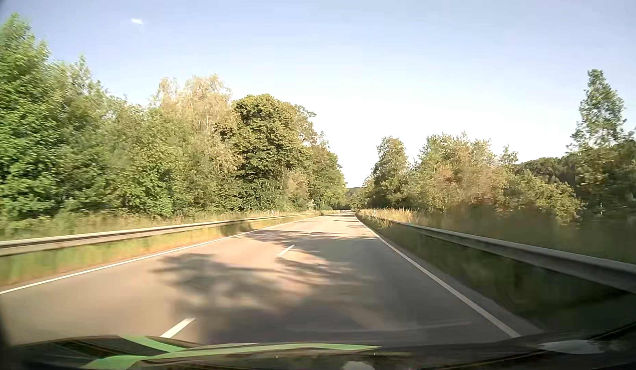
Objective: Follow the waypoints while adhering to traffic rules and regulations
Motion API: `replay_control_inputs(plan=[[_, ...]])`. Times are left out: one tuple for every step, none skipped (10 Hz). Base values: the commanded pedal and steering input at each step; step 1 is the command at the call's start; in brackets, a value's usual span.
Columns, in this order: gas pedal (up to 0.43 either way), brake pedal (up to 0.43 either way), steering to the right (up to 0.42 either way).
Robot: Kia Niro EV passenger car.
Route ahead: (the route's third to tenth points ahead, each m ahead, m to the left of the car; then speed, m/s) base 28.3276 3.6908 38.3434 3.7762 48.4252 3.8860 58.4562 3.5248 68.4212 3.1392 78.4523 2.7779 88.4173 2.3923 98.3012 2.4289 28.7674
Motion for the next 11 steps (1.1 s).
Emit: replay_control_inputs(plan=[[0.339, 0.000, 0.001], [0.339, 0.000, 0.001], [0.331, 0.000, 0.001], [0.319, 0.000, 0.001], [0.319, 0.000, 0.001], [0.319, 0.000, 0.001], [0.319, 0.000, 0.001], [0.319, 0.000, 0.001], [0.319, 0.000, 0.001], [0.268, 0.000, 0.000], [0.248, 0.000, 0.000]])
